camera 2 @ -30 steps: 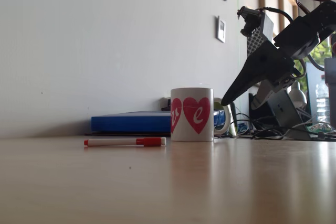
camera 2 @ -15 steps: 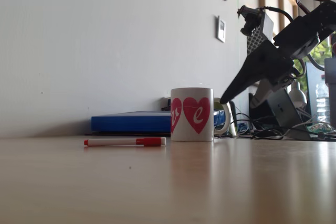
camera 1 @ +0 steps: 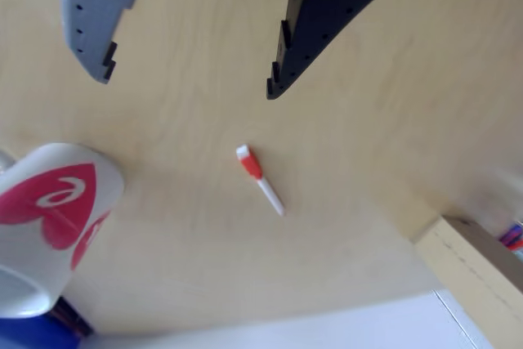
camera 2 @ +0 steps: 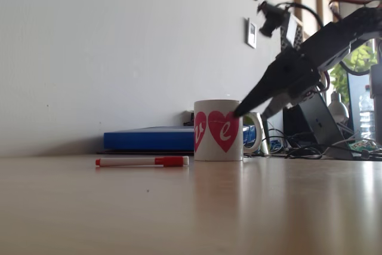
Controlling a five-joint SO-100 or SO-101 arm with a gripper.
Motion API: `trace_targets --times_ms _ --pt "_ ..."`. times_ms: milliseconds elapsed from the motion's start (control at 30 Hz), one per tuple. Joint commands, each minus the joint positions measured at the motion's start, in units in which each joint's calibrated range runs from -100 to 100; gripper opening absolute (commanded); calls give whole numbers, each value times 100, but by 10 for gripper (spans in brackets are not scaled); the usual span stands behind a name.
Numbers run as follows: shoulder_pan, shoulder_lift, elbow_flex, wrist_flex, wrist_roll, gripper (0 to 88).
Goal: Grab the pen and place it in the cup.
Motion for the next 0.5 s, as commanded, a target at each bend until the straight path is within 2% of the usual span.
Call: trace_targets --times_ms 0,300,467 --pt "-181 1081 -1031 -238 28 425" --pt "-315 2948 -3430 -204 38 425" --pt "-456 3960 -4336 -238 411 425"
